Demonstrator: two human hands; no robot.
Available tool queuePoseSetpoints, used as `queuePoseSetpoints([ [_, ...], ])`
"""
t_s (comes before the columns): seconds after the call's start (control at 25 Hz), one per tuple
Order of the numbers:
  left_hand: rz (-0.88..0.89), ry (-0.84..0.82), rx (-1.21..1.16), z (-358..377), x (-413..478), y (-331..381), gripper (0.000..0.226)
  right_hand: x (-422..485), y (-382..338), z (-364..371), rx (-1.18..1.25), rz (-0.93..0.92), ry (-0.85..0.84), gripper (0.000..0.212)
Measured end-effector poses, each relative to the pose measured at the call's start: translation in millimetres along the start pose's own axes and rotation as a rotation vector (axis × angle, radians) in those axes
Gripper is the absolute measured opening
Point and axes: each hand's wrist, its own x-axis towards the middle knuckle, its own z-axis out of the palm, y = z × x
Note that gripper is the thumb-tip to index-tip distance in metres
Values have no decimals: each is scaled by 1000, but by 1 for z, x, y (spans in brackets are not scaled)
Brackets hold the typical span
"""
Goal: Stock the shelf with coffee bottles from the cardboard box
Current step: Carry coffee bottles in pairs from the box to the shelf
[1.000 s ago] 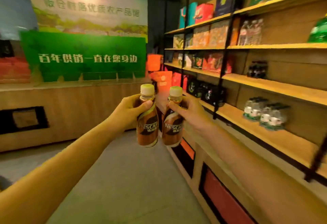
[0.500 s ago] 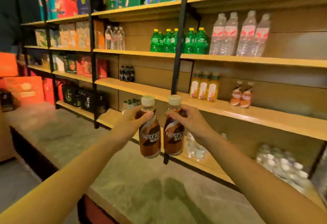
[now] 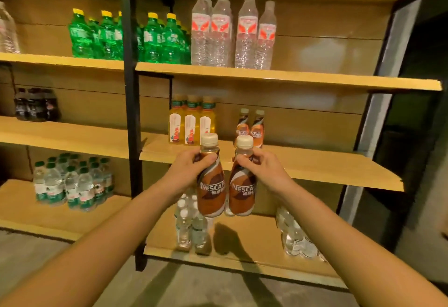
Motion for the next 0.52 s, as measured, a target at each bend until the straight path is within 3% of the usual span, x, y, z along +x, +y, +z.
queuePoseSetpoints([
  [0.32,19,-211,-62,11,169,-31,32,116,32,-30,14,58,297,21],
  [0.52,23,-259,-67,27,236,-45,35,161,54,-47,44,127,425,26],
])
